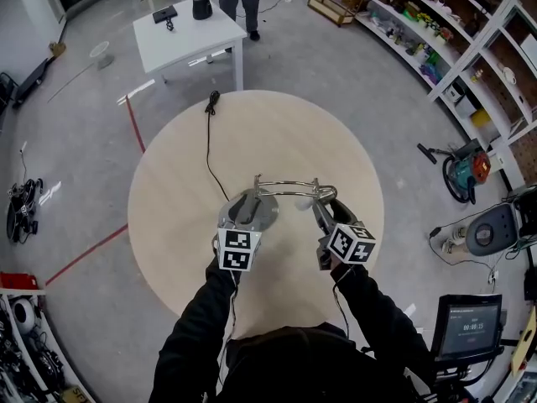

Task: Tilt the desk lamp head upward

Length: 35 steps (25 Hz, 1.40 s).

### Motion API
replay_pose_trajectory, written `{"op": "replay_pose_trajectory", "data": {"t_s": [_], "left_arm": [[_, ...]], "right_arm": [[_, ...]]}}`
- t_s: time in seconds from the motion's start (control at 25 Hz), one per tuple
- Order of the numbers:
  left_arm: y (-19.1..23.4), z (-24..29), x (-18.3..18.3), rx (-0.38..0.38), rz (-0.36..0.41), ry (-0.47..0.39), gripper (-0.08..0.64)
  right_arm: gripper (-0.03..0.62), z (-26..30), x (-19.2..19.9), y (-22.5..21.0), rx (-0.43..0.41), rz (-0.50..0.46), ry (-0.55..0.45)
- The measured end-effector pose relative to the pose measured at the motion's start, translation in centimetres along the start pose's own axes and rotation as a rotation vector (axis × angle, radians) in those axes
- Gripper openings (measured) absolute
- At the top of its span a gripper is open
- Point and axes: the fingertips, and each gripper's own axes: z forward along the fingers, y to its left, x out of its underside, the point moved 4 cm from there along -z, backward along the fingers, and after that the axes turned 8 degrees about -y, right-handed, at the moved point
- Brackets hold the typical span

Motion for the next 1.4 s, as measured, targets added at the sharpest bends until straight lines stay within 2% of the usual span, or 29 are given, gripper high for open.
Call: {"op": "replay_pose_trajectory", "data": {"t_s": [0.2,0.6,0.92,1.16,1.4], "left_arm": [[0.4,-1.9,-1.0,0.008,-0.011,0.009,0.142],[0.1,-1.5,-0.9,0.023,-0.012,0.006,0.115],[0.0,-1.2,-1.2,0.008,-0.064,-0.020,0.115],[0.0,-0.9,-0.8,0.017,-0.069,-0.009,0.115],[-0.1,-0.7,-0.9,0.023,-0.067,-0.006,0.115]], "right_arm": [[0.239,-1.8,-2.5,2.8,0.013,-0.104,-0.016],[0.235,-2.9,-6.5,5.0,0.038,-0.321,-0.052],[0.224,-3.3,-10.1,7.4,0.041,-0.505,-0.092],[0.222,-3.3,-11.7,9.3,0.033,-0.648,-0.113],[0.222,-3.2,-12.5,10.3,0.028,-0.727,-0.145]]}}
